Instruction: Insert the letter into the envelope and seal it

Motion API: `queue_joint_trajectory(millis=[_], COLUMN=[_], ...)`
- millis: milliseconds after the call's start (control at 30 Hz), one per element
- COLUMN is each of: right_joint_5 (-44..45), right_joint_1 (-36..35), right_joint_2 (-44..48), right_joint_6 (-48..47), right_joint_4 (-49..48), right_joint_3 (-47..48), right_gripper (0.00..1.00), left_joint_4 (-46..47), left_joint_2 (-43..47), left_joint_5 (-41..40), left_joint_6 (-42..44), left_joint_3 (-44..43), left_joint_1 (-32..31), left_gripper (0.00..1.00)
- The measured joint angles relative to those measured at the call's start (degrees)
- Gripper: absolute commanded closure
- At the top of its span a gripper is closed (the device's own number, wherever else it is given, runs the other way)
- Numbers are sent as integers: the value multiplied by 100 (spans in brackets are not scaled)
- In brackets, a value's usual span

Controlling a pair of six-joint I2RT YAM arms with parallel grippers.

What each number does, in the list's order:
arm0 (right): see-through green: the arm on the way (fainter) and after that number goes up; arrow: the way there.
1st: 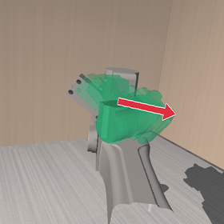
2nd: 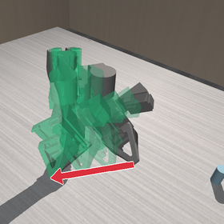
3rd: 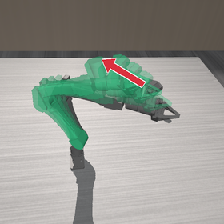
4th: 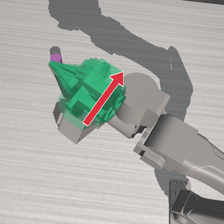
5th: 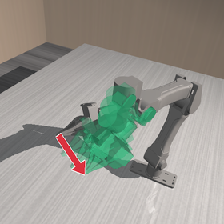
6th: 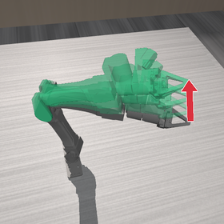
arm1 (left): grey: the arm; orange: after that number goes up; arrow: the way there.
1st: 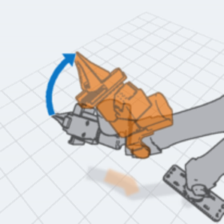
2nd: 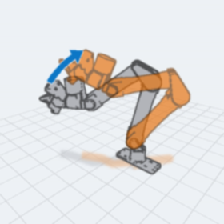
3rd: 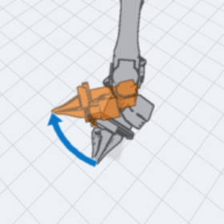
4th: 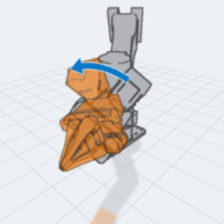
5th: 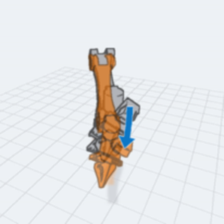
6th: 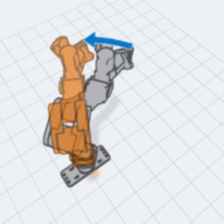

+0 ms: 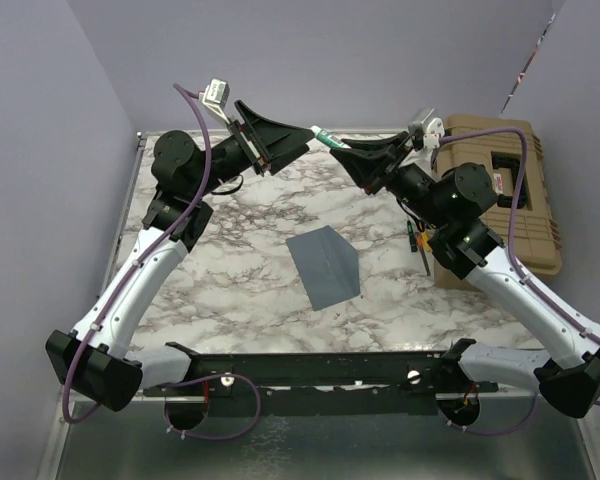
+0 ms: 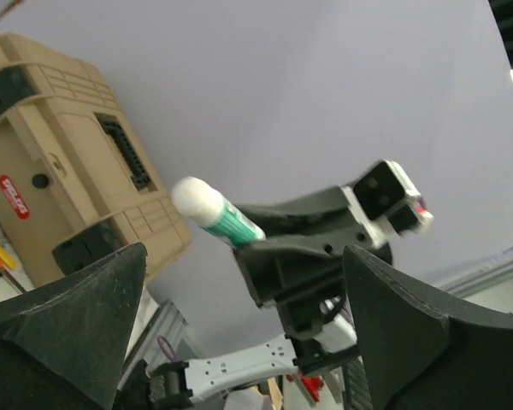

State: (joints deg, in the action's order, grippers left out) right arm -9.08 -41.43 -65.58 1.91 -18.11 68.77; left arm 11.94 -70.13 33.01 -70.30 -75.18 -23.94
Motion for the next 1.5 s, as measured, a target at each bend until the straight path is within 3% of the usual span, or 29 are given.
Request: queue_joint_trajectory(millis=[133,400,467,600,733,867,1033,1100,1200,1300,1367,1467,1500], right_joint_5=[-719,-1591,-1676,-1880,-2258,-2658,-2924,-2981,-3038,-3104,-3145,-3154,-3143], right_joint_1=[514,629,643,675,809,975,1043,1045,1045,1045,1056,1064,1067], right_joint_2=[15,2,2,2,0,-28,-107,-136,-184,-203,-205,-221,-223], right_joint_6=[697,1346,1421,1506,1521,1523,1519,1508,1499,1495,1495,1467,1460], right_joint_4=[-26,-352,-413,-492,-586,-658,-669,-651,-634,-629,-610,-614,-625], right_joint_3=[-166,-232,-243,-243,-245,-240,-227,-227,-227,-195,-184,-175,-175], right_gripper=[100,100,100,100,100,100,100,100,100,99,90,47,38], left_joint_4=[420,728,730,737,769,763,721,691,645,568,586,595,597], left_joint_2=[-31,-63,-70,-81,-109,-129,-129,-129,-127,-129,-127,-125,-125], left_joint_5=[317,610,638,667,761,857,940,966,999,1012,1016,1016,1014], left_joint_6=[-365,-789,-841,-957,-999,-984,-953,-929,-894,-857,-872,-874,-868], left_joint_3=[140,256,256,256,258,291,337,343,350,374,374,374,374], left_joint_1=[0,22,28,35,42,48,66,63,66,72,72,74,74], left_gripper=[12,16,26,62,73,74,59,59,74,97,100,100,100])
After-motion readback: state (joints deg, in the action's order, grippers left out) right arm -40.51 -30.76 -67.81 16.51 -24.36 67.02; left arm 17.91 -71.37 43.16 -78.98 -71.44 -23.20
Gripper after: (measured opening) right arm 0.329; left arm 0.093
